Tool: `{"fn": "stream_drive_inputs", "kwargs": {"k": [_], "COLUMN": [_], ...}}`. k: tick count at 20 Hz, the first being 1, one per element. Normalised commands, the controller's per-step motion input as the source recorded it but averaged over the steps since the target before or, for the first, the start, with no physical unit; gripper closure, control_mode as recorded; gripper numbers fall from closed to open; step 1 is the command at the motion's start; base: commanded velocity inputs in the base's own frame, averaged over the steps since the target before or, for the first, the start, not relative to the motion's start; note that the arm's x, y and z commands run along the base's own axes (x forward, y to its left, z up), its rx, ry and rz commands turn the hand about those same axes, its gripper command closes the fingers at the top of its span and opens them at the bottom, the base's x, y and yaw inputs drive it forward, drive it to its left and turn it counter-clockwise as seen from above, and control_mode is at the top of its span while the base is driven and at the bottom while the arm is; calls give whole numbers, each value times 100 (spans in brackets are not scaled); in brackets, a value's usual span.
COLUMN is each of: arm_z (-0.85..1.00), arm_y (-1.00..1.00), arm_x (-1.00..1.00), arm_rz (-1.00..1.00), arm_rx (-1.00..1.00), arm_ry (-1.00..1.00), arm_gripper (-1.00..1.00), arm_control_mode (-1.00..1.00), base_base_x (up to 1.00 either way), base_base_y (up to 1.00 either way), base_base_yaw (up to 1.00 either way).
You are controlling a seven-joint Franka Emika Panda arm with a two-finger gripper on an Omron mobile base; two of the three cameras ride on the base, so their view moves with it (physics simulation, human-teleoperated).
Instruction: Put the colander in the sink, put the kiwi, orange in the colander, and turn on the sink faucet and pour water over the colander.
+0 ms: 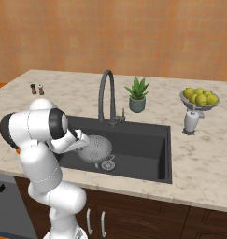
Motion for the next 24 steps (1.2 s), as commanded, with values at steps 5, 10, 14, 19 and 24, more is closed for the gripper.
{"fn": "stream_drive_inputs", "kwargs": {"k": [5, 10, 14, 19, 24], "arm_z": [-33, -30, -19, -18, -5], "arm_y": [-38, -48, -28, -1, 0], "arm_x": [0, 0, -8, -18, -4], "arm_rz": [-25, -19, -13, -5, -3], "arm_rx": [-5, -4, -3, 0, 0], "arm_ry": [0, 0, 0, 1, 3], "arm_gripper": [100, 100, 100, 100, 100], "arm_control_mode": [-100, -100, -100, -100, -100], "base_base_x": [0, 0, 0, 0, 0], "base_base_y": [0, 0, 0, 0, 0], "base_base_yaw": [0, 0, 0, 0, 0]}}
